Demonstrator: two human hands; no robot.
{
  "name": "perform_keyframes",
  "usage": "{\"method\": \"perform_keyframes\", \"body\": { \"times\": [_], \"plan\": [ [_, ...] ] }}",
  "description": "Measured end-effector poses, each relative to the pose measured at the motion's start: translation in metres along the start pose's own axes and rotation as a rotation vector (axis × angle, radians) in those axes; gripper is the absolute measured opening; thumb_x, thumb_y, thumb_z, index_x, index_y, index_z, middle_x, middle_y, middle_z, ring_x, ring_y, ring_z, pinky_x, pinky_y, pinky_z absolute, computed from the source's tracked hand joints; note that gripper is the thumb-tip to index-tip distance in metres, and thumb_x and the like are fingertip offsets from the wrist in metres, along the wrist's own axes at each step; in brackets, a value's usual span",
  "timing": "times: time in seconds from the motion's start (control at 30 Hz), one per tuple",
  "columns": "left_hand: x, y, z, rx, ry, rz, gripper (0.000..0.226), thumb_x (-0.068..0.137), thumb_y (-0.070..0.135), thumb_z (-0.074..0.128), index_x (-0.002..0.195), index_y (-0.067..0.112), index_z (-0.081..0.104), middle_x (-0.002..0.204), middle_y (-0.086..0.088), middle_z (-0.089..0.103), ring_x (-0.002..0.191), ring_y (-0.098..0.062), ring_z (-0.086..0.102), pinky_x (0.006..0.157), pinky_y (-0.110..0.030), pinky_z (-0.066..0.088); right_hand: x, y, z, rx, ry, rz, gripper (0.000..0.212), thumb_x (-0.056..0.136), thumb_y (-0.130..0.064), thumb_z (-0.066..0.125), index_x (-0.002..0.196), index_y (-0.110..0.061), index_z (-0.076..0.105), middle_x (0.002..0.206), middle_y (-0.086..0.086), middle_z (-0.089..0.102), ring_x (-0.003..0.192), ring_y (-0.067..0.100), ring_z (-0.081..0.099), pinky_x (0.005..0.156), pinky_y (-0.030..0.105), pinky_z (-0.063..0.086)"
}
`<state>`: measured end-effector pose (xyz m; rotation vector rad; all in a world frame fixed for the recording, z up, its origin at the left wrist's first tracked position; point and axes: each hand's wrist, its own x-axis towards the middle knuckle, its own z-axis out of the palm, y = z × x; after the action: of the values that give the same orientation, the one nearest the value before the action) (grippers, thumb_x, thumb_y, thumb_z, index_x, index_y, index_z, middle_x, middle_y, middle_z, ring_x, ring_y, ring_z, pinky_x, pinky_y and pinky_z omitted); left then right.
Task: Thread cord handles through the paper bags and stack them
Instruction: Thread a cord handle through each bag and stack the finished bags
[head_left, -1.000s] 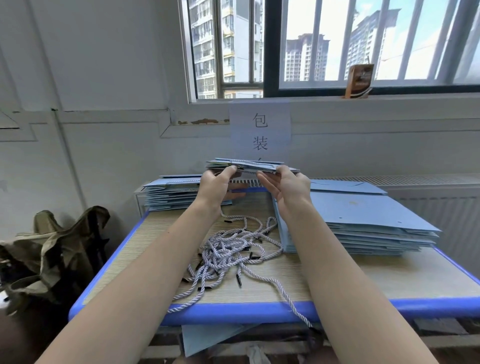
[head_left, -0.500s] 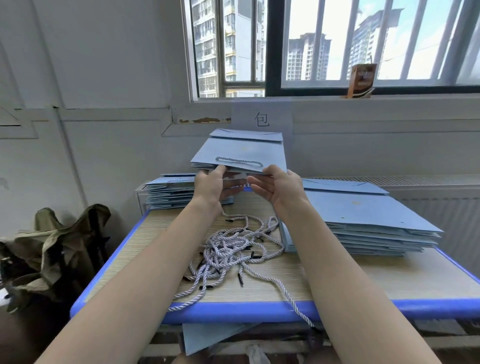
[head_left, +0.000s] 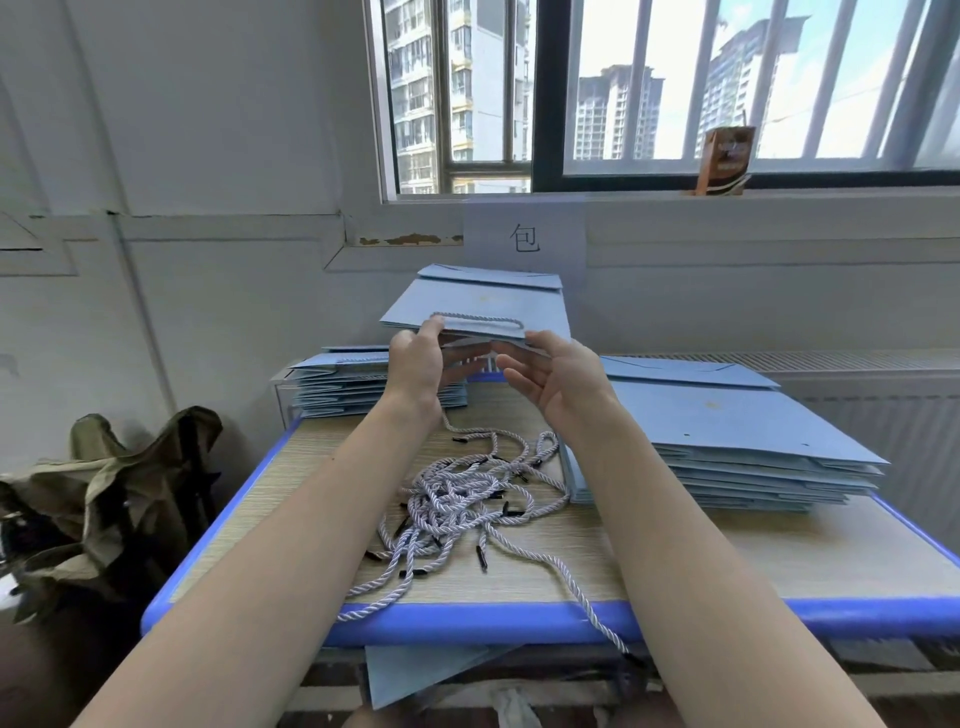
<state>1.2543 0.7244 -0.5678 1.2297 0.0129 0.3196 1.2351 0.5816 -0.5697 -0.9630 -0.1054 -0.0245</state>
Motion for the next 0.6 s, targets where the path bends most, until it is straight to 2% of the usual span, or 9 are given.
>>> {"method": "perform_keyframes", "body": {
  "times": [0.13, 0.3, 0.33, 0.43, 0.6],
  "plan": [
    [-0.001, -0.002, -0.001, -0.014, -0.007, 0.003, 0.040, 0.098, 0.032, 0.055, 0.124, 0.001, 0.056, 0.108, -0.017, 0.073, 0.090, -0.032, 0.074, 0.084, -0.047, 0.060, 0.000, 0.001, -0.001, 0.062, 0.022, -0.002, 0.028, 0.099, -0.008, 0.057, 0.124, 0.001, 0.049, 0.080, 0.021, 0.073, 0.062, 0.024, 0.073, 0.049, 0.025, 0.056],
    [-0.004, -0.002, 0.002, -0.042, -0.111, -0.045, 0.041, 0.100, 0.034, 0.055, 0.121, -0.001, 0.062, 0.103, -0.020, 0.074, 0.096, -0.038, 0.071, 0.083, -0.046, 0.060, 0.004, 0.001, -0.002, 0.138, 0.094, -0.032, 0.036, 0.099, -0.002, 0.054, 0.132, 0.010, 0.045, 0.097, 0.026, 0.067, 0.057, 0.019, 0.071, 0.048, 0.023, 0.055],
    [-0.006, -0.002, 0.003, -0.015, -0.127, -0.070, 0.043, 0.100, 0.037, 0.055, 0.121, 0.000, 0.063, 0.103, -0.020, 0.074, 0.097, -0.039, 0.071, 0.082, -0.045, 0.061, 0.005, 0.001, -0.002, 0.153, 0.107, -0.029, 0.032, 0.099, -0.002, 0.053, 0.128, 0.010, 0.047, 0.099, 0.027, 0.067, 0.055, 0.018, 0.070, 0.047, 0.022, 0.054],
    [-0.008, -0.004, 0.003, 0.030, -0.178, -0.117, 0.045, 0.100, 0.038, 0.054, 0.121, -0.002, 0.061, 0.103, -0.019, 0.074, 0.092, -0.037, 0.072, 0.074, -0.041, 0.062, 0.006, -0.002, -0.006, 0.211, 0.108, -0.004, 0.006, 0.100, -0.001, 0.049, 0.100, 0.003, 0.053, 0.106, 0.029, 0.067, 0.049, 0.012, 0.065, 0.044, 0.019, 0.052],
    [-0.011, -0.002, 0.004, 0.059, -0.239, -0.097, 0.033, 0.103, 0.018, 0.049, 0.126, -0.004, 0.056, 0.104, -0.019, 0.074, 0.090, -0.036, 0.072, 0.073, -0.040, 0.062, 0.006, -0.004, -0.009, 0.260, 0.077, 0.003, 0.015, 0.100, 0.001, 0.048, 0.085, -0.004, 0.048, 0.113, 0.030, 0.067, 0.044, 0.009, 0.058, 0.043, 0.017, 0.050]
  ]
}}
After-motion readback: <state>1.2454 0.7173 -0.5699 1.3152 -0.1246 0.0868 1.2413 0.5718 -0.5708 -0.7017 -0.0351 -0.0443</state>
